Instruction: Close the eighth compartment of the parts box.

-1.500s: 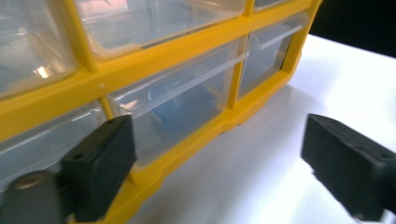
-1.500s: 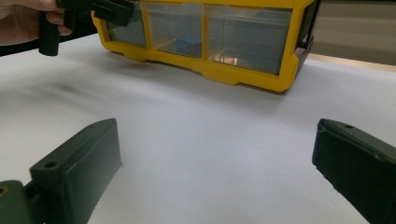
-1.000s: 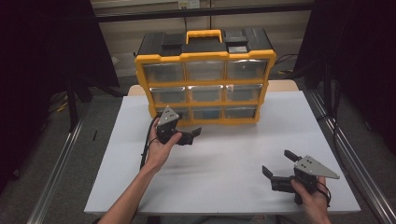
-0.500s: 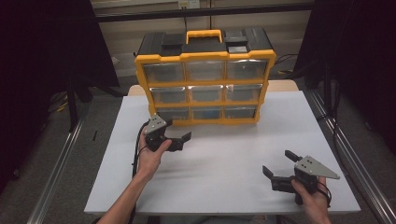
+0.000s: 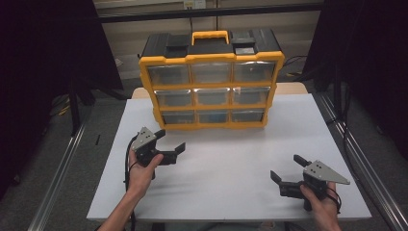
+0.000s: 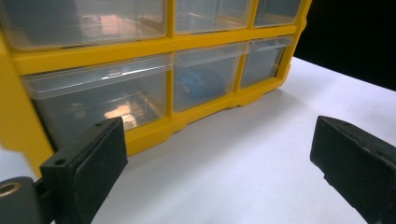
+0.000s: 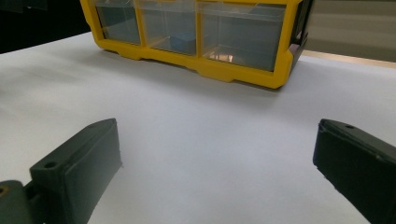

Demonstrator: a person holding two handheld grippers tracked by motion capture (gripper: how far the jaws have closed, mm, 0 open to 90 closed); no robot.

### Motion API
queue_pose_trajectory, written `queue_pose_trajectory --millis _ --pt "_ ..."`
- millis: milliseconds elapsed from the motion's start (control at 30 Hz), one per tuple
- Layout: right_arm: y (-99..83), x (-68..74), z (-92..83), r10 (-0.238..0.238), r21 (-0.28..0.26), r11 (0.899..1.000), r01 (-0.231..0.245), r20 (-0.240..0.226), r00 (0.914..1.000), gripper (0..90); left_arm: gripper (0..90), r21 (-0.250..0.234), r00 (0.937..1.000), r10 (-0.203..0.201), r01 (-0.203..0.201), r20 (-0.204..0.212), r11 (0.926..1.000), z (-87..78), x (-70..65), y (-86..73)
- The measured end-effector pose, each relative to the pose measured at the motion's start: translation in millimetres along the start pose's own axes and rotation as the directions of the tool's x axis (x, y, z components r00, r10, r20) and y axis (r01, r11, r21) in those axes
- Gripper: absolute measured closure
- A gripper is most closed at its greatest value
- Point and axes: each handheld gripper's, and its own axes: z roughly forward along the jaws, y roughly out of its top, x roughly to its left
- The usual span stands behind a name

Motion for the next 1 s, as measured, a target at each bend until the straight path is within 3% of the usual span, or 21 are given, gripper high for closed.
queue_pose_trajectory --millis 333,467,767,1000 --pt "0.2 0.2 -0.7 -0.001 -0.002 1.0 0.001 0.0 1.0 0.8 3.8 -0.024 0.9993 0.002 -0.003 -0.037 0.9997 -25.2 4.5 -9.5" --pt "0.3 0.3 -0.5 0.001 -0.002 1.0 -0.001 0.0 1.0 0.8 3.8 -0.041 0.9988 -0.024 0.022 -0.042 0.9989 -35.4 3.5 -13.1" --pt "0.6 0.2 -0.4 0.0 -0.003 1.0 0.0 0.001 1.0 0.8 3.8 -0.041 0.9963 0.005 -0.008 -0.086 0.9991 -53.5 2.6 -23.3" --pt "0.6 0.3 -2.5 0.002 -0.004 1.0 -0.002 0.002 1.0 0.8 3.8 -0.053 0.9952 -0.003 -0.002 -0.098 0.9986 -66.4 1.9 -30.4"
